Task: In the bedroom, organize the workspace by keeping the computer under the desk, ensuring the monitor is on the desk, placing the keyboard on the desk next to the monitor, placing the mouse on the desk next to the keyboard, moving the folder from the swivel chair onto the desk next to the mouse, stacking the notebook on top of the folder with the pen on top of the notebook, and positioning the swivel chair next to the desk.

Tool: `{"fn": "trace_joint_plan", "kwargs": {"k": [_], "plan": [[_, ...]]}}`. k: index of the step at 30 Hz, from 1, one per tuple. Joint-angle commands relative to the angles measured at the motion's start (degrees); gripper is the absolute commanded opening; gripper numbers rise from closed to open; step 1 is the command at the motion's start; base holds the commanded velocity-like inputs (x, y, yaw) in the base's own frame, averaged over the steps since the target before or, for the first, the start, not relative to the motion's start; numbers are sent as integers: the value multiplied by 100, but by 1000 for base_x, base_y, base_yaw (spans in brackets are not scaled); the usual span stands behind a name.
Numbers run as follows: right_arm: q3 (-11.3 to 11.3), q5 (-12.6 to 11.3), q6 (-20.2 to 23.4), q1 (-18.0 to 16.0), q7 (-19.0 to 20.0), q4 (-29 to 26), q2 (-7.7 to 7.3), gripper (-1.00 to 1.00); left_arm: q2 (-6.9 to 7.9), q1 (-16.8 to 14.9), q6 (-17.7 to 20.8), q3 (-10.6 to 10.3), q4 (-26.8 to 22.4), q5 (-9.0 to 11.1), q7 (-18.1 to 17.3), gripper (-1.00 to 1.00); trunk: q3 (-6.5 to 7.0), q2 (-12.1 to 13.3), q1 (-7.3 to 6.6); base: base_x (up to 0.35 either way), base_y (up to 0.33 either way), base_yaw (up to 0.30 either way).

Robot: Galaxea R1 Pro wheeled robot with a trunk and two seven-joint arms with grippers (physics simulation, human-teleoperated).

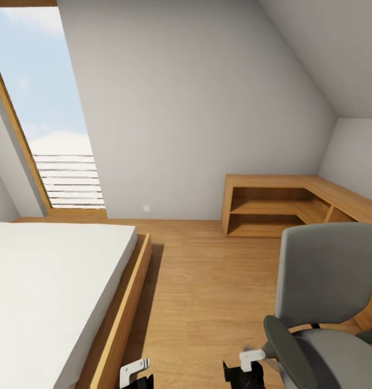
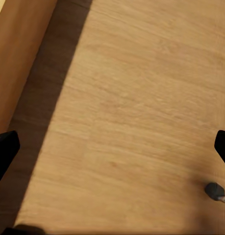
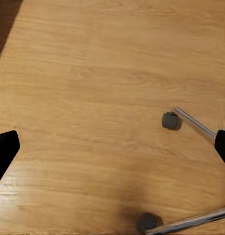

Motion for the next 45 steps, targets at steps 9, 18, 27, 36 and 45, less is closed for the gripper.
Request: {"fn": "trace_joint_plan", "kwargs": {"k": [9,18,27,36,45], "plan": [[39,-278,-7,-94,370,319,-75,100,44,-18,17,-4,-7,62,61,100,-168,-366,198,0,0,0],[51,-291,-144,-100,399,349,-85,100,179,-19,-336,-10,-10,61,42,100,-330,-727,396,0,0,0],[60,-271,-383,-100,400,455,-83,100,216,-20,-380,-4,-613,58,40,100,-491,-1088,593,0,0,0],[43,-284,-297,-100,456,532,-92,100,334,151,-362,-12,-1191,59,40,100,-653,-1449,791,0,0,0],[22,-318,291,-100,584,516,-101,100,345,323,-364,-9,-1535,54,40,100,-814,-1810,989,0,0,0]]}}
